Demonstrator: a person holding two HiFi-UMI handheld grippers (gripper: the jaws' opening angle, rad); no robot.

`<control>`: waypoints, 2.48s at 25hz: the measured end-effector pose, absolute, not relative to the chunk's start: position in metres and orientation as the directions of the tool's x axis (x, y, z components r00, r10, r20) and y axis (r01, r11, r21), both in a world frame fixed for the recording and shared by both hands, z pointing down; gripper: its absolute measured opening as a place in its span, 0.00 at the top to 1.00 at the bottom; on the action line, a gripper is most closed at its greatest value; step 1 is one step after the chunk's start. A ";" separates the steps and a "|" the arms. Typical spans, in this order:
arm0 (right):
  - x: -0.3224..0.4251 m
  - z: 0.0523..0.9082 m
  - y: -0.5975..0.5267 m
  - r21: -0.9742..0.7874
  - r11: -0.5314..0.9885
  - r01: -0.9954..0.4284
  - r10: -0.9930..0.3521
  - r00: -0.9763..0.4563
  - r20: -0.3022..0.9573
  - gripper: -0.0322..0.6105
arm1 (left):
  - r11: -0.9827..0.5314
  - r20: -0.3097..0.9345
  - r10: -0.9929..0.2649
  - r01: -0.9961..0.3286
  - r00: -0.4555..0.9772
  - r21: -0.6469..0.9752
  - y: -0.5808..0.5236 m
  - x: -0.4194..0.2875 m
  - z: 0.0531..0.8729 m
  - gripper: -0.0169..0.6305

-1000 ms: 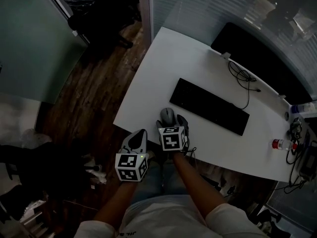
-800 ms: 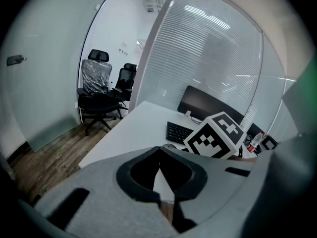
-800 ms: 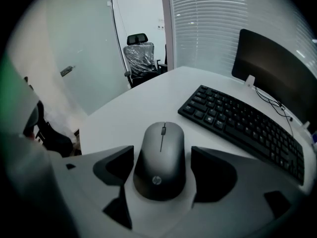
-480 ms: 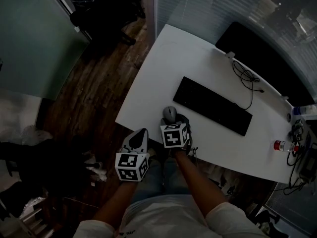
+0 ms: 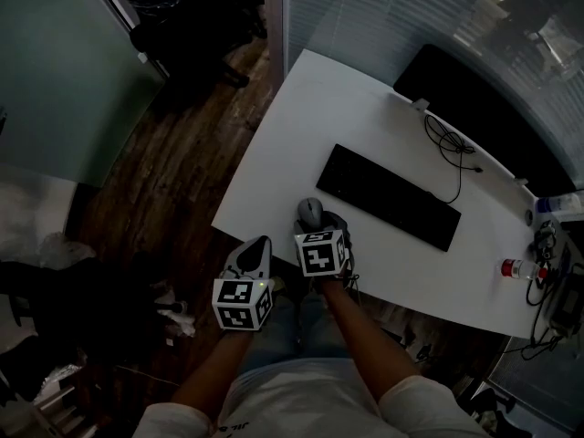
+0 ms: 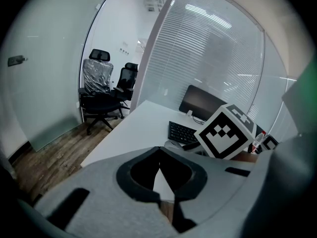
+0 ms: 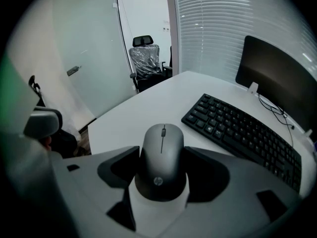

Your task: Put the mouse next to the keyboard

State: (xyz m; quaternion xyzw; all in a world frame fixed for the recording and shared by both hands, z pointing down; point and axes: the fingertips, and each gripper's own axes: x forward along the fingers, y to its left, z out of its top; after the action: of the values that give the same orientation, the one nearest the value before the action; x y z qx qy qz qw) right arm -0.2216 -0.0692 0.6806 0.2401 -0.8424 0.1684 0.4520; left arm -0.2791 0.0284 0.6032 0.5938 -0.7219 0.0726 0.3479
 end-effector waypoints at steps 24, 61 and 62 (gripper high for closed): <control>-0.137 0.578 -0.065 -0.116 0.755 -0.645 -0.347 -0.544 0.764 0.50 | 0.223 0.521 -0.850 -0.946 -0.069 0.237 0.013 -0.228 0.549 0.97; 0.184 0.586 -0.126 -0.066 0.285 -0.956 -0.577 -0.226 0.785 0.50 | -0.253 0.502 -0.794 -0.938 0.341 0.238 -0.101 0.016 0.548 0.97; 0.187 0.588 -0.128 -0.066 0.282 -0.957 -0.576 -0.224 0.787 0.50 | -0.254 0.504 -0.793 -0.937 0.343 0.239 -0.103 0.018 0.549 0.97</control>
State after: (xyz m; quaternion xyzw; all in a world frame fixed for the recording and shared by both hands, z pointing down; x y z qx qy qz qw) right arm 0.1866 -0.1276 0.5877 0.5265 -0.7278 0.2863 0.3332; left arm 0.0176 -0.1031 0.5492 0.7789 -0.5552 0.1422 0.2546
